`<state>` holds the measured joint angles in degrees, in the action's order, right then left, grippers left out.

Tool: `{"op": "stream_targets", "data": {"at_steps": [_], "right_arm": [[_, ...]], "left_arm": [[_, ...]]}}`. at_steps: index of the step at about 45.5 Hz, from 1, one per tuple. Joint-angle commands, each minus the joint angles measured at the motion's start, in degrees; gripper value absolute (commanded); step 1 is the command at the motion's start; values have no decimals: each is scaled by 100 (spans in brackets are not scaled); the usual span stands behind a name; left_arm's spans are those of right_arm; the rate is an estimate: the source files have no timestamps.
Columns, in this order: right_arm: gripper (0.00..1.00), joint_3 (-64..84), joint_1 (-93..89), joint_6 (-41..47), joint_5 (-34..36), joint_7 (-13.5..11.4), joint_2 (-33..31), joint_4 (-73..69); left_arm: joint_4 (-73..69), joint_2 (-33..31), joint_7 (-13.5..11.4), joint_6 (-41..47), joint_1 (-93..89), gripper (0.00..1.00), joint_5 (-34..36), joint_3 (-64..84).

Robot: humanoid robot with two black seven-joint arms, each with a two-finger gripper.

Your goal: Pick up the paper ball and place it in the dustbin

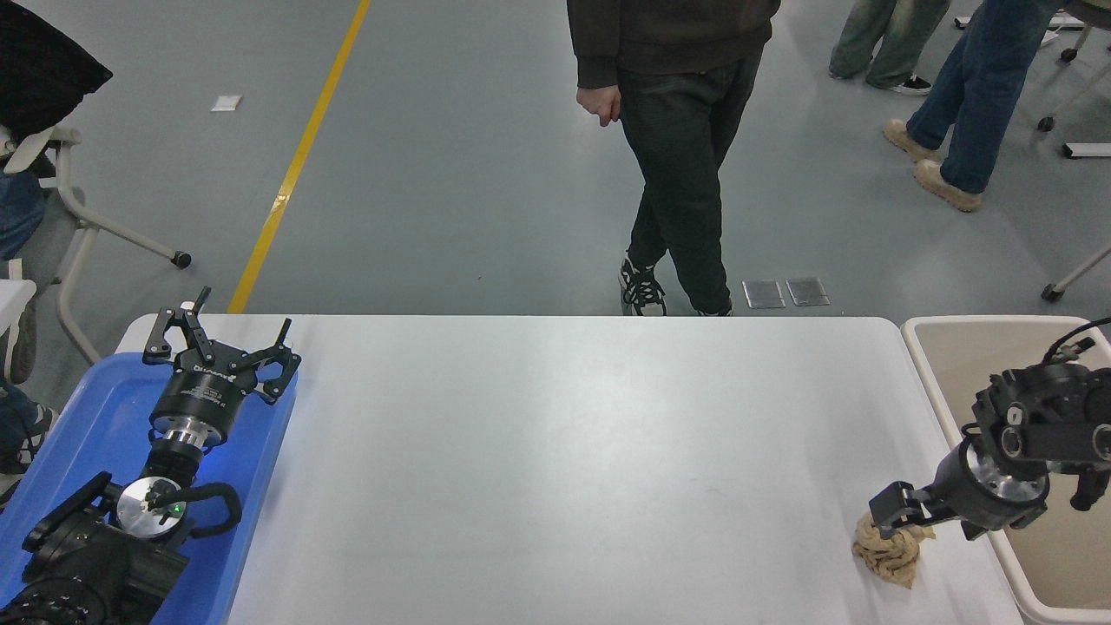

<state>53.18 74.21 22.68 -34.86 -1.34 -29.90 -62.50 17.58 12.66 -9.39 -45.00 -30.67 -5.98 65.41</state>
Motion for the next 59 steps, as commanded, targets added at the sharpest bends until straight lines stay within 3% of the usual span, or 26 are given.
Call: {"op": "stream_targets", "data": {"at_steps": [1, 12, 16, 18, 22, 26, 31, 34, 36, 37, 45, 59], "right_arm": [[100, -308, -390, -141, 5, -6, 160, 344], [100, -326, -416, -493, -3, 3, 168, 397], [92, -335, -460, -510, 40, 3, 168, 406], [83, -326, -478, -519, 58, 3, 186, 405], [50, -317, -548, -606, 58, 3, 203, 406], [39, -273, -610, -739, 49, 3, 221, 502], [33, -247, -724, -774, 58, 11, 283, 625], [20, -238, -750, -774, 58, 20, 283, 616], [3, -229, -750, -765, 58, 20, 265, 599], [0, -220, -750, -748, 58, 29, 256, 590], [0, -89, -251, -485, 14, 29, -130, 257], [0, 1202, 2727, 280, 84, 29, -939, -1448]], "left_arm": [[0, 0, -11, 0, 0, 99, 0, -2], [0, 9, -2, 0, 0, 99, 0, -2], [0, 0, -2, 0, 0, 99, 0, -2], [0, 0, -2, 0, 0, 99, 0, -2], [0, 0, -2, 0, 0, 99, 0, -2], [0, 0, -2, 0, 0, 99, 0, -2], [0, 0, -2, 0, 0, 99, 0, -2], [0, 9, -2, 0, 0, 99, 0, -2], [0, 0, -2, 0, 0, 99, 0, -11], [0, 9, -2, 0, 0, 99, 0, -2], [0, 9, -2, 0, 0, 99, 0, -11], [0, 9, 7, 0, -9, 99, 0, -20]]}}
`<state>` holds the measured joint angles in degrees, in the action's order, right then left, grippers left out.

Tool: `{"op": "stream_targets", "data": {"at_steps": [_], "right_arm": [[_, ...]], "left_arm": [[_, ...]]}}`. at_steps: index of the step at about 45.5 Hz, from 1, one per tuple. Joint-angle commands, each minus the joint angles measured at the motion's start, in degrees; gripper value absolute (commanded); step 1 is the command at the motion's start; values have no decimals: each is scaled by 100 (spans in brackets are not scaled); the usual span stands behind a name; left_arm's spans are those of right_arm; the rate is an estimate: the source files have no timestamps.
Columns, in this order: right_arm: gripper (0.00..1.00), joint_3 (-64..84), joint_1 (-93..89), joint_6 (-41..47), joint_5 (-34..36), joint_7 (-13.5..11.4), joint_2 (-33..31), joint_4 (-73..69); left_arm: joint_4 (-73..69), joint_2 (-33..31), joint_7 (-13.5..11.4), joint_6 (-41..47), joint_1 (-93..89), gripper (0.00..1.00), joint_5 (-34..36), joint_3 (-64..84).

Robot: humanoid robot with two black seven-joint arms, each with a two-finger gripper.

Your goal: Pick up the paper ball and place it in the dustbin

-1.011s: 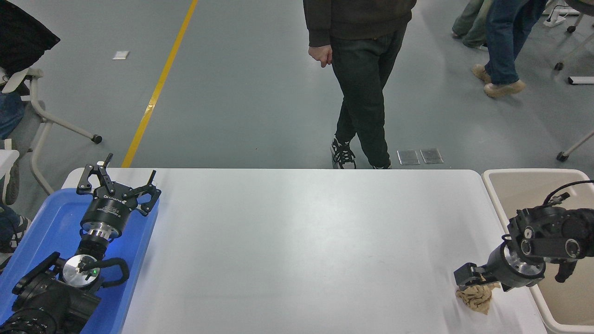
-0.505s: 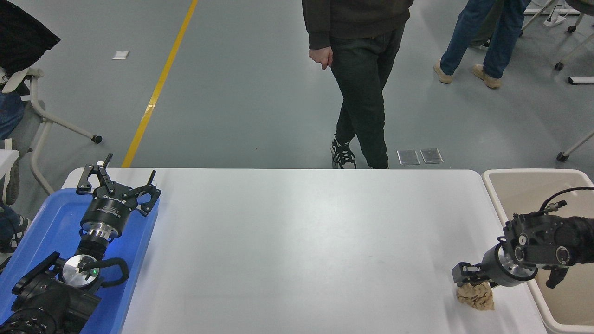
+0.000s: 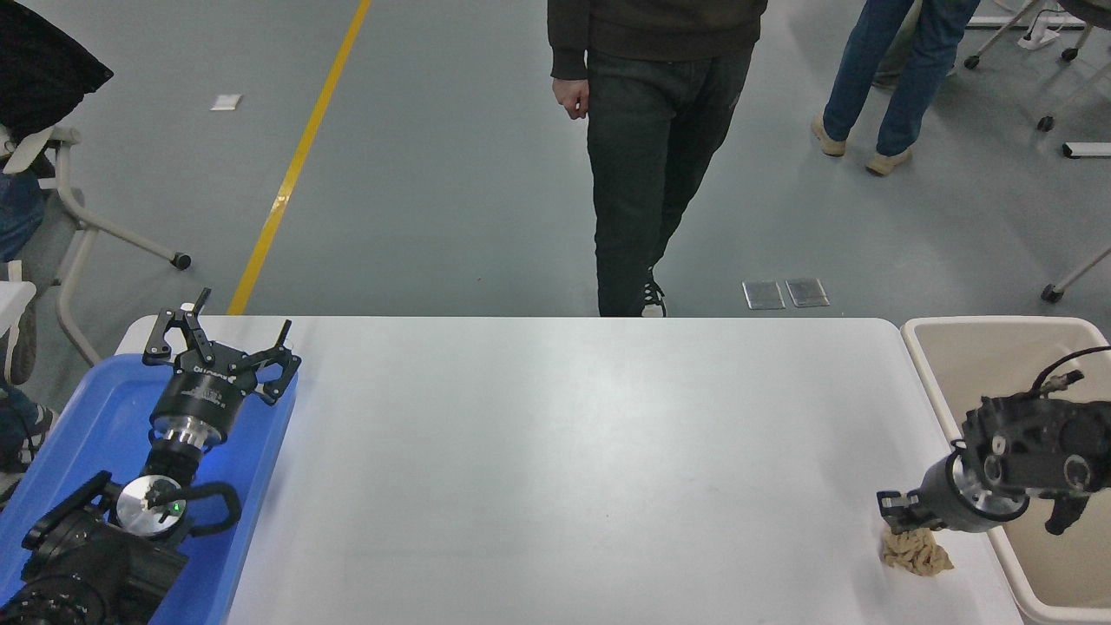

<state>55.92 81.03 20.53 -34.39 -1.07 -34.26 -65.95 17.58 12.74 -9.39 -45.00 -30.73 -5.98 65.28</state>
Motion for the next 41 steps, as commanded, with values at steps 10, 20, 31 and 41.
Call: {"op": "stream_targets", "data": {"at_steps": [10, 20, 31, 41], "right_arm": [[0, 1896, 5087, 1557, 108, 1, -600, -2185], [0, 1896, 6013, 2297, 117, -8, -529, -2282], [0, 2054, 6021, 2254, 117, -16, -503, -2203], [0, 2397, 5811, 1982, -322, -16, -783, -1580]], "left_arm": [[0, 0, 7, 0, -4, 99, 0, -6], [0, 9, 7, 0, -4, 99, 0, -6], [0, 9, 7, 0, -4, 99, 0, -6], [0, 9, -2, 0, -4, 99, 0, -6]]}}
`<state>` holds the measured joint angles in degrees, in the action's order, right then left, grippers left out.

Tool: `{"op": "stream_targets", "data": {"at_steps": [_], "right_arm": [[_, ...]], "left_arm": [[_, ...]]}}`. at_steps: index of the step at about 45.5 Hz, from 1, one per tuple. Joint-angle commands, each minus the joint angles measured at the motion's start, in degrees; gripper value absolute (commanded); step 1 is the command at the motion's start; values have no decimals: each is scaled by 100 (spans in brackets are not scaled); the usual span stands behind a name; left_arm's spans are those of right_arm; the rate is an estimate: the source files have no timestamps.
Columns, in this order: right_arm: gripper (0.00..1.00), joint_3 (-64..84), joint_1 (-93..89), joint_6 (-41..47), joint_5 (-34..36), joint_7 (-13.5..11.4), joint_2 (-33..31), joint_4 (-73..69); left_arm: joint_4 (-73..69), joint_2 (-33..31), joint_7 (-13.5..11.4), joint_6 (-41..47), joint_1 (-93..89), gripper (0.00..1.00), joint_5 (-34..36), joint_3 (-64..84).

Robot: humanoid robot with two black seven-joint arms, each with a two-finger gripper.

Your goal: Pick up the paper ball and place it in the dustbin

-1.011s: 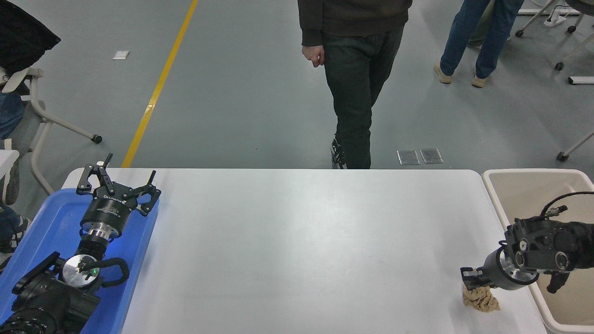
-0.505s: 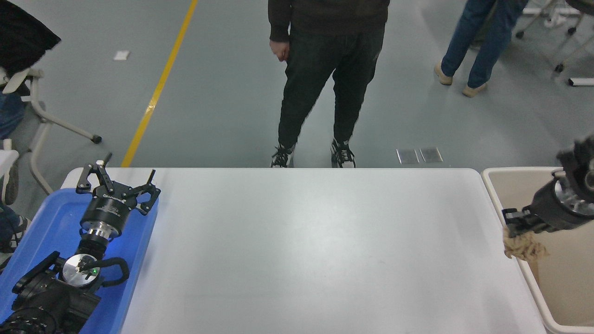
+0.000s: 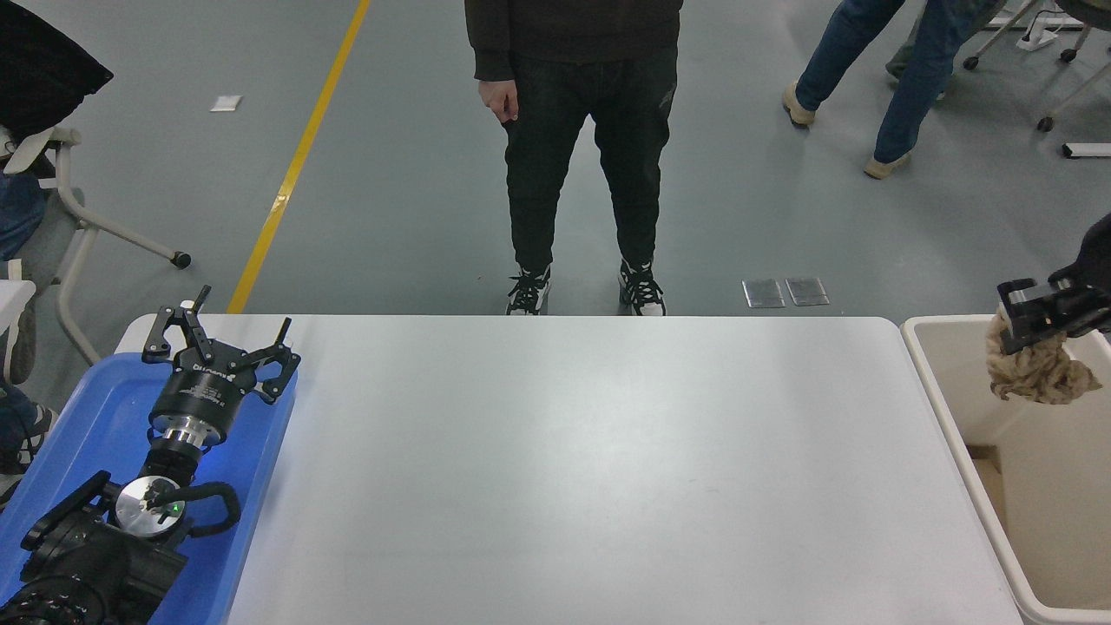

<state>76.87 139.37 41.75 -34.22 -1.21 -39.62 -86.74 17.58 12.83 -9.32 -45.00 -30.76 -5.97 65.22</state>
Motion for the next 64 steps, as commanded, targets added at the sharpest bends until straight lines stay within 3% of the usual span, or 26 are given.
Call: {"op": "stream_targets", "data": {"at_steps": [1, 12, 17, 23, 34, 43, 63, 64], "right_arm": [[0, 285, -145, -202, -401, -2, -344, 596], [0, 179, -2280, -2029, -753, -2, -785, 2159], [0, -206, -3826, -3172, -622, -2, -785, 3065], [0, -1225, -5646, -3876, -113, -2, -706, 4032], [0, -3089, -8371, -4412, 626, -20, 226, 5737], [0, -3521, -9454, -4791, 1505, -11, 1096, 6766], [0, -3600, -9613, -4861, 1752, 6, 1325, 6802], [11, -3600, -9613, -4861, 1761, 6, 1325, 6802]], "left_arm": [[0, 0, 1, 0, 0, 99, 0, 0], [0, 0, -8, 0, 0, 99, 0, 0], [0, 0, -8, 0, 0, 99, 0, 0], [0, 0, -8, 0, 0, 99, 0, 0], [0, 0, 1, 0, 0, 99, 0, 0], [0, 0, -8, 0, 0, 99, 0, 0], [0, 0, -8, 0, 0, 99, 0, 9], [0, 0, -8, 0, 0, 99, 0, 9]]}}
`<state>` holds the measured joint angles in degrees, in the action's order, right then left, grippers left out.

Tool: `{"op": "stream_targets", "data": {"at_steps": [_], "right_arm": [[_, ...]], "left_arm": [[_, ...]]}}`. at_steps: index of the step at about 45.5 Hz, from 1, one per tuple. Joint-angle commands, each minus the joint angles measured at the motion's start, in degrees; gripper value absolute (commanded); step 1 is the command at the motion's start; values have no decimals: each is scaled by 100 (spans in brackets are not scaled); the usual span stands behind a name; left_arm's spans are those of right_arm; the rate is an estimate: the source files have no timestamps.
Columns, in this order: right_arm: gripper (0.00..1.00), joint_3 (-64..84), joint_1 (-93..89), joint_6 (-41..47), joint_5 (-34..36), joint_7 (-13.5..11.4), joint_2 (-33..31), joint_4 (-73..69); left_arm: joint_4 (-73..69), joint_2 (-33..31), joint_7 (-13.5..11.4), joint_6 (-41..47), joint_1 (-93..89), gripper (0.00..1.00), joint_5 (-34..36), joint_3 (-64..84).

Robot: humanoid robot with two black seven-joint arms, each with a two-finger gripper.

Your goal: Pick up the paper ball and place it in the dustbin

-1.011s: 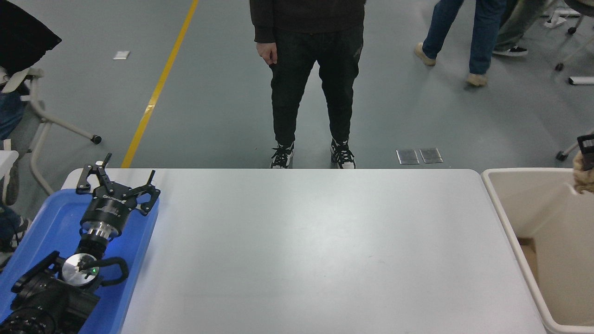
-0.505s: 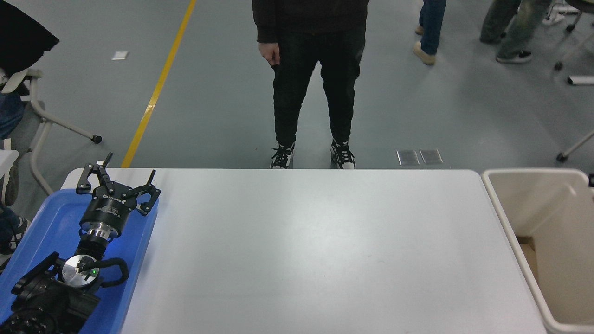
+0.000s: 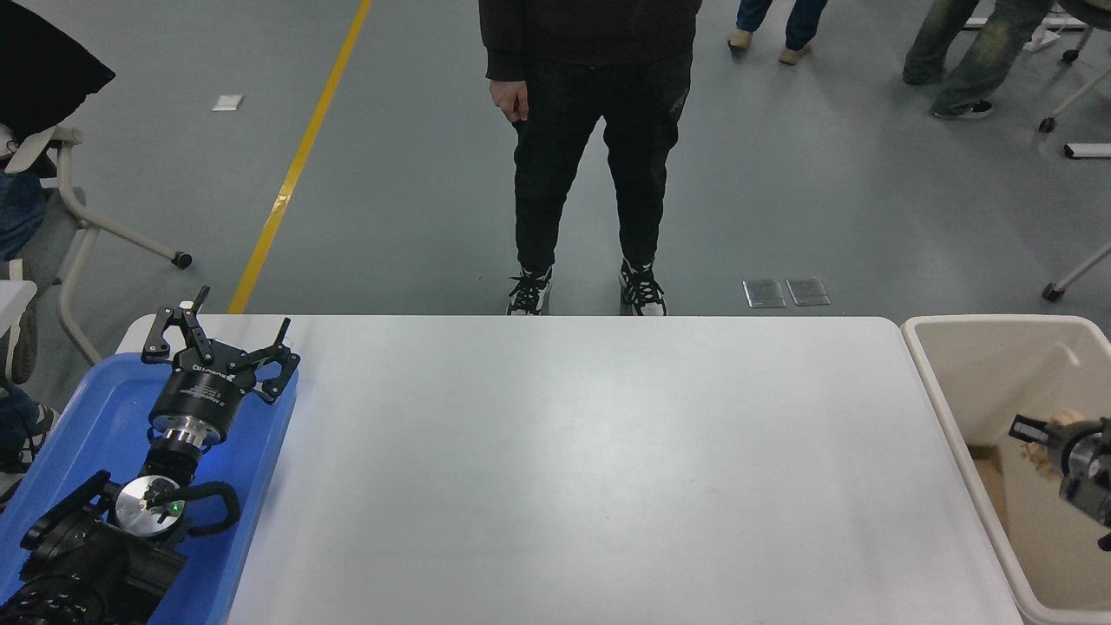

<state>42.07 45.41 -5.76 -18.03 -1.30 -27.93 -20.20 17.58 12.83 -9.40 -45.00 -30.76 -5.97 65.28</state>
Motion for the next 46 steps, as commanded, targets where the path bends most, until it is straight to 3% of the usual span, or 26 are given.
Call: {"op": "stream_targets", "data": {"at_steps": [1, 3, 4, 21, 32, 46], "right_arm": [[34, -120, -217, -109, 142, 16, 157, 148], [91, -129, -208, -118, 142, 16, 165, 148], [100, -138, -200, -127, 142, 24, 157, 148], [100, 2, 257, 22, 28, 25, 43, -282], [100, 1144, 2285, 347, -394, -19, -722, -2548], [100, 2401, 5959, 2473, -359, -11, -986, -5721]], "left_arm": [[0, 0, -1, 0, 0, 99, 0, 2], [0, 0, -1, 0, 0, 99, 0, 2], [0, -9, -1, 0, 0, 99, 0, 2], [9, 0, 8, 0, 0, 99, 0, -6], [9, 0, 8, 0, -9, 99, 0, -6], [9, 0, 8, 0, -9, 99, 0, -6]]}}
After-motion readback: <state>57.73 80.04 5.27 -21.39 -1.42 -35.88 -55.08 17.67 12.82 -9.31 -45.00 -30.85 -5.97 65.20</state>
